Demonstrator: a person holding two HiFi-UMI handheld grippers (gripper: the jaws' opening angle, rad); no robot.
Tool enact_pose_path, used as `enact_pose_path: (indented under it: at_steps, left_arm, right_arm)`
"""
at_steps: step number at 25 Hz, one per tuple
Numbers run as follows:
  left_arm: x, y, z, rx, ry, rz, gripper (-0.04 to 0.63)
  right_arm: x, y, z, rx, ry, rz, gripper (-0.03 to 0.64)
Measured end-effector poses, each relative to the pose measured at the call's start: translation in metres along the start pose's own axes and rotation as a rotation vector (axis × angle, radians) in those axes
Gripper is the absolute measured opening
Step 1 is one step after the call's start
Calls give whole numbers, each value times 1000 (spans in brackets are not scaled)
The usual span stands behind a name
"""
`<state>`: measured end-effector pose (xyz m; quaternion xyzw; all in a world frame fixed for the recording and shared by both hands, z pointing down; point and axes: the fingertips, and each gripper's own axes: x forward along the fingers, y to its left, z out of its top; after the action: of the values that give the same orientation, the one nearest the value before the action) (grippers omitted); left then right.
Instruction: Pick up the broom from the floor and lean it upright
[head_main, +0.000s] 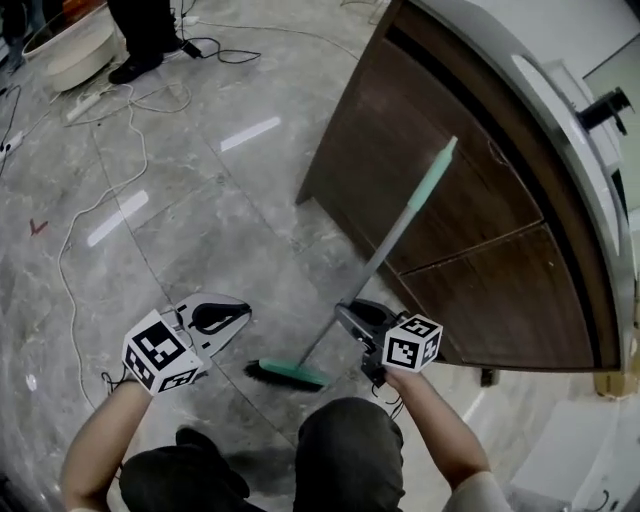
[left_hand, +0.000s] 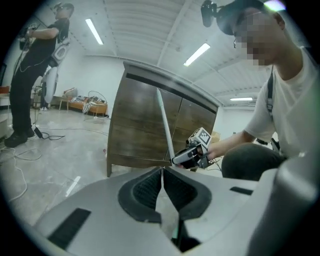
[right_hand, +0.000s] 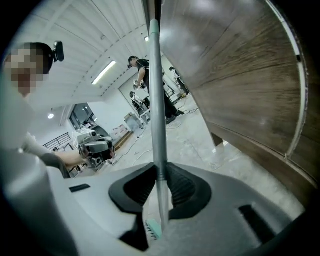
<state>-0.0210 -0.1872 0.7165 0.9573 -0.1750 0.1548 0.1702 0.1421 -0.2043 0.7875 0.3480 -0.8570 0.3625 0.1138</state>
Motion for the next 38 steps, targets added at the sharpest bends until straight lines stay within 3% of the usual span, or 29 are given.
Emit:
enact_pose_path:
  at_steps: [6, 11, 28, 38]
  left_arm:
    - [40, -16, 7, 19, 0, -79, 15]
    - [49, -30, 2, 43, 49, -121, 15]
    - [60, -38, 6, 21, 5, -123, 15]
    - [34, -20, -1, -3, -5, -59, 15]
  right_arm:
    - [-30, -24, 3, 26, -66, -82, 77]
    - [-46, -36, 1, 43, -87, -126, 78]
    - [-52, -56, -3, 79, -137, -154, 92]
    - [-57, -51, -3, 53, -165, -160, 80]
